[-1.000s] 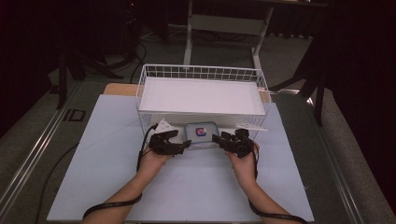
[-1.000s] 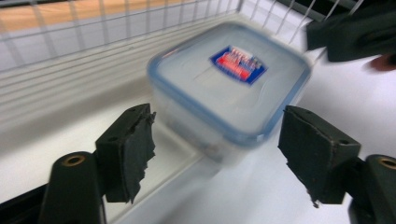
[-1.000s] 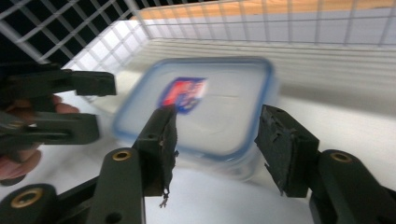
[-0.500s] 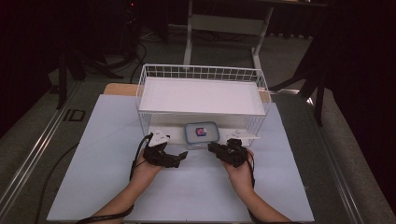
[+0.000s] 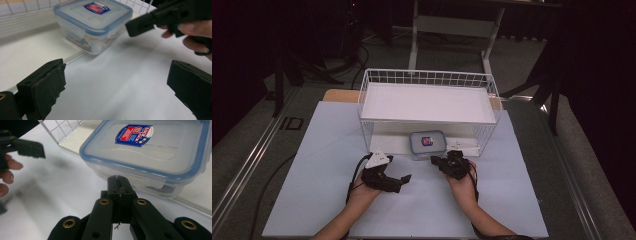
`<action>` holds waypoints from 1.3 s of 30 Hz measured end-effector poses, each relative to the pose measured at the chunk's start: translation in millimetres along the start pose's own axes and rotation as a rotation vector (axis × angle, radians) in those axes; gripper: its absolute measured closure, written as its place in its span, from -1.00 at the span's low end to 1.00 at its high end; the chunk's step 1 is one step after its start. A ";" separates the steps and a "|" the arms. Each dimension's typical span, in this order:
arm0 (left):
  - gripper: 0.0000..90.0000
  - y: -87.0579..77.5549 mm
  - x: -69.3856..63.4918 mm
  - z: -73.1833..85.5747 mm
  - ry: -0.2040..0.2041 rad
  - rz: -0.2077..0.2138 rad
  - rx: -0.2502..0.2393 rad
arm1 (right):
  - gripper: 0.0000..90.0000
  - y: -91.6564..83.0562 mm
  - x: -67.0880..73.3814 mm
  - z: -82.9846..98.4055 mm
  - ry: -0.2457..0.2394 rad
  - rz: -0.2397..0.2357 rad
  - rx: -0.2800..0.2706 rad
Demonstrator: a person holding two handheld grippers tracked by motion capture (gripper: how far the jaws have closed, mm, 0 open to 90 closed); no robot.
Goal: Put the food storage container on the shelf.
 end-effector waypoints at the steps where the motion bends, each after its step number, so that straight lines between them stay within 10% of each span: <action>1: -0.94 0.2 -0.4 0.9 -0.004 0.002 0.002 | 1.00 0.7 -0.9 -0.3 -0.003 0.006 0.000; 39: -0.94 -4.6 4.7 4.4 -0.029 -0.005 -0.020 | 1.00 57.0 -21.1 -30.3 0.033 0.079 -0.028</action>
Point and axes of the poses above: each handheld gripper's, and its own axes: y roughly forward along the jaws, z roughly out of its underside, x roughly to its left, the point moved 10 cm from there along y, roughly forward along the jaws, and after that the axes turned 3 degrees about -y, right-handed, at the moved point
